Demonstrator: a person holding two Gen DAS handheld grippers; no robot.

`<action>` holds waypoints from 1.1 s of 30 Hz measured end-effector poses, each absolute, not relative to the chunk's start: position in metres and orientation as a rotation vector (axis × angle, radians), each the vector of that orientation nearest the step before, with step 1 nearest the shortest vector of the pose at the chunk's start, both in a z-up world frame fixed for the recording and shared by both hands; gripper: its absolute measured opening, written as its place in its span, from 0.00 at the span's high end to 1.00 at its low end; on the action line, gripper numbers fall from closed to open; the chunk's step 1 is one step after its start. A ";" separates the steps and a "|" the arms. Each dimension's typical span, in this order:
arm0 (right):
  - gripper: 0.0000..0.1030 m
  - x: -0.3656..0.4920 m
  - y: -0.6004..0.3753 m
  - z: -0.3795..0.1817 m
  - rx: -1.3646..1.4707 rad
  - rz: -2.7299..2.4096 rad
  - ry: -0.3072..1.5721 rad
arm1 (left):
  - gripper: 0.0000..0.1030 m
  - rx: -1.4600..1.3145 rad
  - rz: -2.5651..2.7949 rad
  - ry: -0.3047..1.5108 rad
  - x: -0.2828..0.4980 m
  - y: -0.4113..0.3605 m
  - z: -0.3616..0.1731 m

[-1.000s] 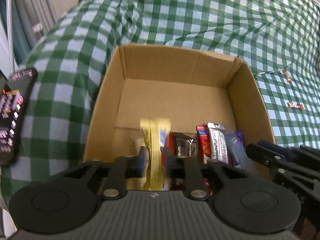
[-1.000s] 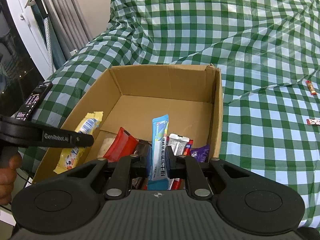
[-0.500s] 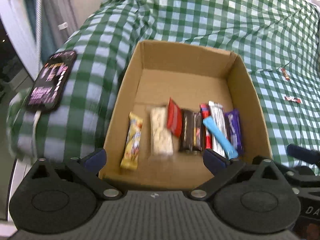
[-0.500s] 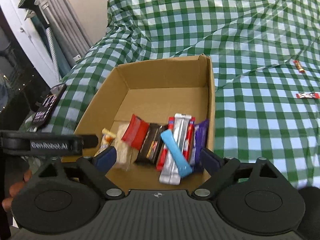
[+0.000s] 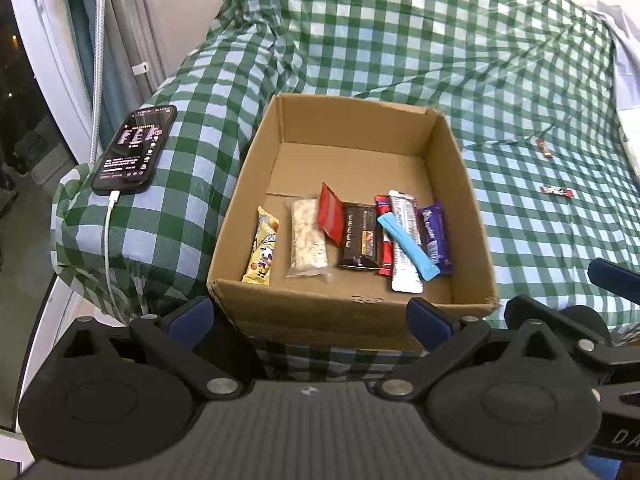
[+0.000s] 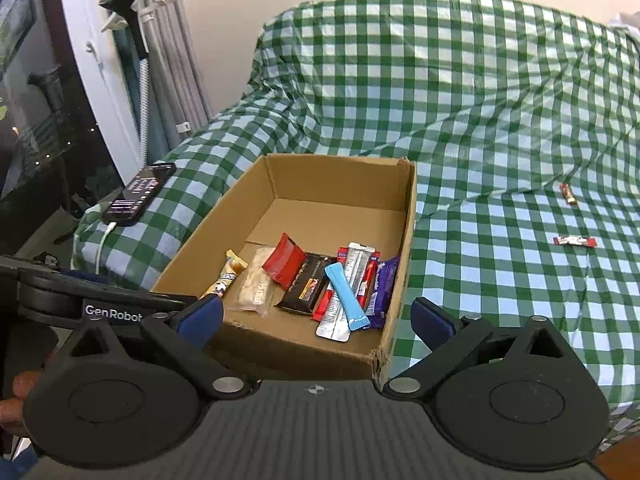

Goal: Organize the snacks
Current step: 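Lift both tools out of the box and hold above it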

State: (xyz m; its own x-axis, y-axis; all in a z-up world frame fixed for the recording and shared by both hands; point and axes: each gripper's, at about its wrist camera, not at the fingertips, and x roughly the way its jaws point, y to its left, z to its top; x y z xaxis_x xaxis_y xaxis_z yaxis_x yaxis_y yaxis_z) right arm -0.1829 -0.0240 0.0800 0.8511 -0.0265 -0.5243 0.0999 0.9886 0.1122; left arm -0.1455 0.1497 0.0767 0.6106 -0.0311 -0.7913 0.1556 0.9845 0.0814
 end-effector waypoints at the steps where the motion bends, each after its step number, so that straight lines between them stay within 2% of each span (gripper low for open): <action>1: 0.03 -0.187 -0.023 0.082 0.133 -0.067 0.540 | 0.00 0.148 -0.109 0.902 -0.149 0.149 0.079; 15: 0.02 -0.214 -0.019 0.091 0.123 -0.077 0.476 | 0.00 0.170 -0.111 0.851 -0.168 0.144 0.093; 33: 0.02 -0.208 -0.023 0.086 0.142 -0.072 0.504 | 0.00 0.191 -0.113 0.890 -0.157 0.145 0.086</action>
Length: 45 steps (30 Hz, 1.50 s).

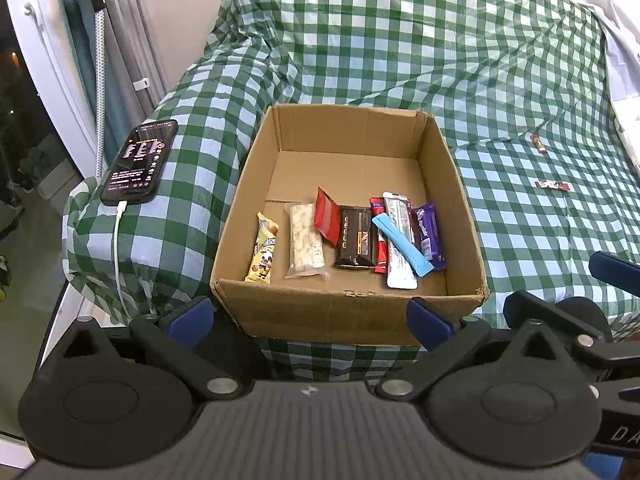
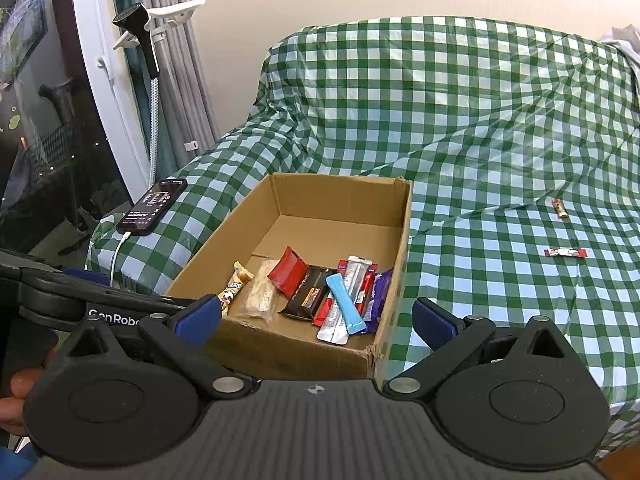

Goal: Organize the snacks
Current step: 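Lift both tools out of the box and hold above it, then grasp the small red candy with left tool while right tool grasps red Nescafe stick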

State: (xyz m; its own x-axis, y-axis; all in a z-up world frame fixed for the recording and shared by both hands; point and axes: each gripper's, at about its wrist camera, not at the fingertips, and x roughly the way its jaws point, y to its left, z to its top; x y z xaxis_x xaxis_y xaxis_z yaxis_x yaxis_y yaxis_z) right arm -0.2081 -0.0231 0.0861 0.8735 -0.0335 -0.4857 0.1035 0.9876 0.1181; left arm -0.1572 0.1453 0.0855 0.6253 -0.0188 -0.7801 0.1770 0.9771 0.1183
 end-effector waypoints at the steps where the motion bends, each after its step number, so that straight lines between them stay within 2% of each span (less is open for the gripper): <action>1: 0.02 -0.207 -0.024 0.085 0.144 -0.071 0.506 | 0.00 0.194 -0.113 0.893 -0.156 0.145 0.085; 13: 0.02 -0.194 -0.042 0.074 0.192 -0.078 0.542 | 0.00 0.259 -0.115 0.939 -0.137 0.128 0.070; 21: 0.02 -0.191 -0.099 0.059 0.288 -0.194 0.531 | 0.00 0.296 -0.125 0.981 -0.106 0.096 0.067; 29: 0.01 -0.168 -0.235 0.036 0.183 -0.493 0.463 | 0.00 0.278 -0.139 1.024 -0.060 0.054 0.073; 37: 0.01 -0.094 -0.418 -0.040 0.101 -0.692 0.632 | 0.00 0.326 -0.162 1.052 -0.004 -0.018 0.062; 41: 0.01 -0.047 -0.463 -0.077 0.042 -0.612 0.696 | 0.00 0.364 -0.190 1.069 0.030 -0.062 0.048; 45: 0.01 -0.005 -0.483 -0.098 -0.081 -0.464 0.661 | 0.00 0.407 -0.224 1.048 0.062 -0.109 0.037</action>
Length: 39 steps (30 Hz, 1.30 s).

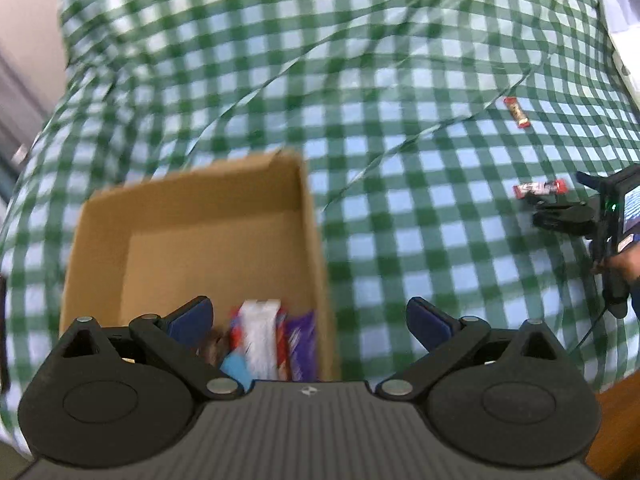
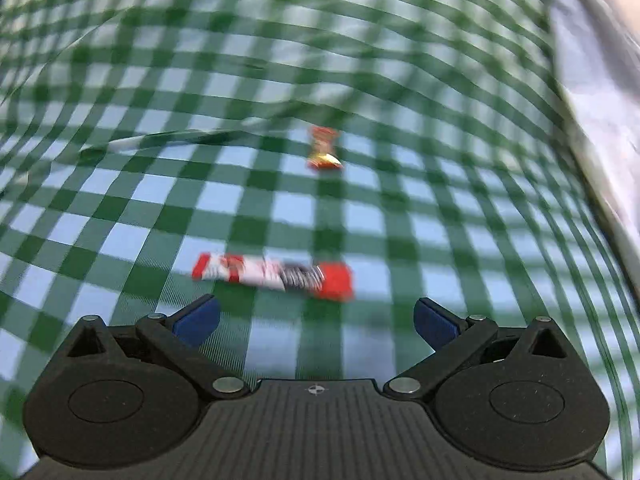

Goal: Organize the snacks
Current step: 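Grasp the small red candy with left tool while right tool grasps red Nescafe stick, then carry the red candy and Nescafe stick over the box with both tools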

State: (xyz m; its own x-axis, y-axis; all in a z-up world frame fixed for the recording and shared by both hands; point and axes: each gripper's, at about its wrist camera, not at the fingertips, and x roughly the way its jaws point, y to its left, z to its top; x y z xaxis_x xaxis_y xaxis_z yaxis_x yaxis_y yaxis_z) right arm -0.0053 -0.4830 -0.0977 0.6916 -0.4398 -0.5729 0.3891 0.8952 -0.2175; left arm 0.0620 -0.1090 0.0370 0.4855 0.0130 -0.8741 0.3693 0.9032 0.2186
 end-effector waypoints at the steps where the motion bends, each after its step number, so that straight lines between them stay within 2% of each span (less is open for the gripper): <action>1: 0.02 0.002 -0.488 -0.101 -0.095 -0.413 0.648 | 0.00 0.416 -0.236 1.039 0.069 -0.121 0.035; 2: 0.10 0.008 -0.494 -0.103 -0.093 -0.370 0.637 | 0.00 0.422 -0.249 1.029 0.077 -0.133 0.033; 3: 0.27 0.012 -0.499 -0.103 -0.085 -0.348 0.636 | 0.00 0.428 -0.265 1.020 0.085 -0.147 0.030; 4: 0.40 0.012 -0.501 -0.100 -0.063 -0.330 0.627 | 0.00 0.431 -0.284 1.014 0.094 -0.162 0.028; 5: 0.70 0.011 -0.508 -0.100 -0.026 -0.325 0.610 | 0.00 0.428 -0.305 1.009 0.101 -0.176 0.025; 6: 0.85 0.009 -0.510 -0.097 -0.010 -0.343 0.600 | 0.00 0.422 -0.329 1.002 0.109 -0.190 0.022; 14: 0.87 -0.068 -0.549 -0.094 0.142 -0.633 0.585 | 0.00 0.400 -0.603 0.970 0.173 -0.352 -0.037; 19: 0.81 -0.115 -0.565 -0.105 0.257 -0.803 0.548 | 0.01 0.397 -0.628 0.996 0.215 -0.440 -0.097; 21: 0.75 -0.124 -0.565 -0.108 0.284 -0.811 0.527 | 0.01 0.382 -0.605 1.004 0.231 -0.462 -0.112; 25: 0.72 -0.130 -0.562 -0.114 0.303 -0.828 0.494 | 0.02 0.396 -0.558 1.036 0.251 -0.489 -0.137; 27: 0.70 -0.130 -0.562 -0.115 0.305 -0.833 0.482 | 0.17 0.391 -0.515 1.053 0.260 -0.492 -0.147; 28: 0.70 -0.128 -0.563 -0.116 0.301 -0.836 0.479 | 0.30 0.388 -0.500 1.066 0.263 -0.491 -0.150; 30: 0.70 -0.127 -0.559 -0.117 0.276 -0.839 0.482 | 0.80 0.379 -0.497 1.038 0.260 -0.486 -0.144; 31: 0.71 -0.127 -0.559 -0.117 0.269 -0.841 0.488 | 0.82 0.396 -0.493 1.039 0.258 -0.484 -0.141; 33: 0.86 -0.128 -0.556 -0.114 0.280 -0.842 0.495 | 0.82 0.377 -0.496 1.054 0.253 -0.471 -0.134; 39: 0.89 -0.148 -0.538 -0.088 0.372 -0.843 0.457 | 0.83 0.319 -0.595 1.076 0.204 -0.392 -0.092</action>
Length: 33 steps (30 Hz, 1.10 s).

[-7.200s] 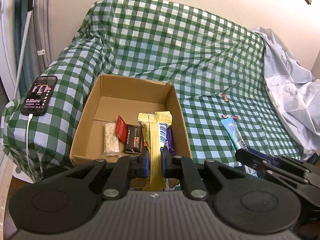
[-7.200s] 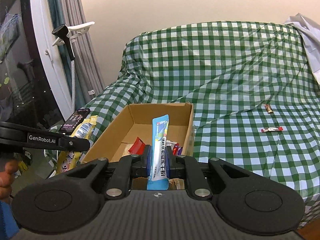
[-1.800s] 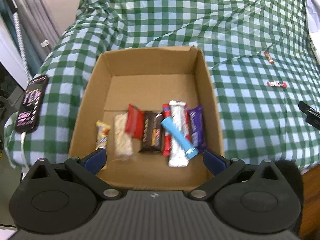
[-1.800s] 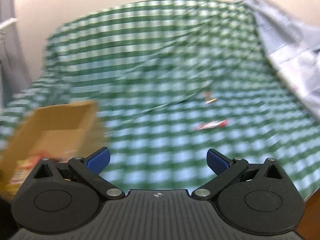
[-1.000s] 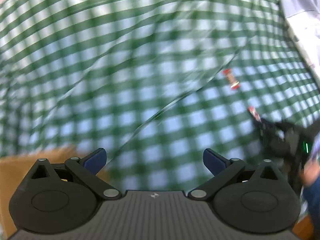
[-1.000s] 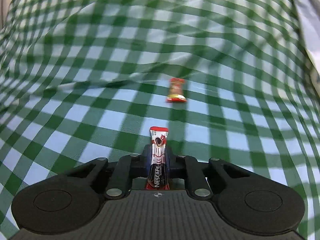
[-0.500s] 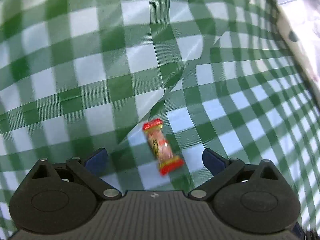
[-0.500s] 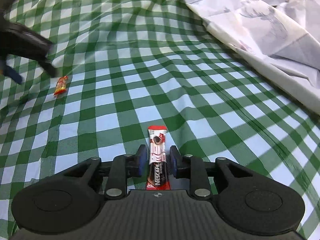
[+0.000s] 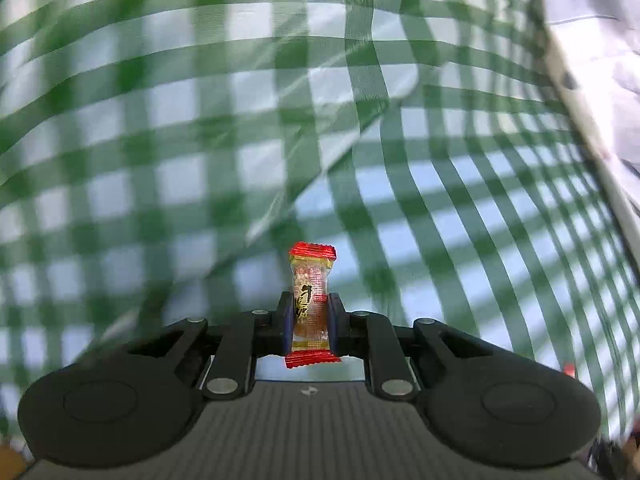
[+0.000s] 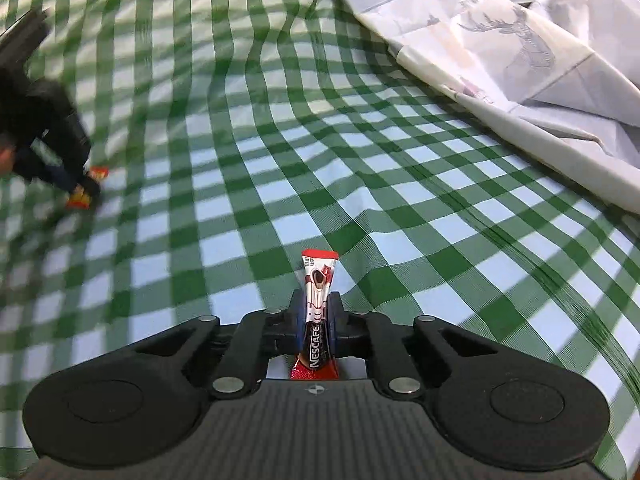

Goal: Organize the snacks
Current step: 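Carry the red candy and Nescafe stick over the box with both tools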

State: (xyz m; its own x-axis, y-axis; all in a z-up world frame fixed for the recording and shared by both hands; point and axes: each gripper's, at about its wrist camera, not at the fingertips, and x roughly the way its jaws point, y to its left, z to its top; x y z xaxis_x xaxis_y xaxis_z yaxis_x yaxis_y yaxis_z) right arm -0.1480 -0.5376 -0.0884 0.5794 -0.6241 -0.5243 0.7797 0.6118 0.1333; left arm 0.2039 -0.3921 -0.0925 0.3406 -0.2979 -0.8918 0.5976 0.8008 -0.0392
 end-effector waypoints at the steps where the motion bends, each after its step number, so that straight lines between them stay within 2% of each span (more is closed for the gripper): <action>1: 0.89 -0.155 -0.529 -0.081 0.394 -0.837 0.441 | 0.83 0.330 -0.597 1.071 0.190 -0.373 -0.085; 7: 0.89 -0.191 -0.464 -0.041 0.517 -0.730 0.393 | 0.83 0.319 -0.576 1.069 0.104 -0.254 -0.036; 19: 0.89 -0.211 -0.264 0.038 0.456 -0.335 0.403 | 0.83 0.198 -0.353 1.004 -0.028 -0.018 0.076; 25: 0.89 -0.221 -0.169 0.059 0.408 -0.154 0.434 | 0.82 0.214 -0.247 0.961 -0.089 0.059 0.090; 33: 0.89 -0.235 -0.084 0.067 0.320 -0.033 0.486 | 0.82 0.209 -0.208 0.933 -0.150 0.110 0.091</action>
State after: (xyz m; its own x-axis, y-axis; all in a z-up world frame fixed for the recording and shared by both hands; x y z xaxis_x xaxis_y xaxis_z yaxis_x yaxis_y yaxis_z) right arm -0.2353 -0.0838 0.0665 0.8847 0.0447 -0.4640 0.1064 0.9497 0.2945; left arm -0.1500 0.1102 0.0910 0.5781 -0.0869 -0.8113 0.2666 0.9599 0.0872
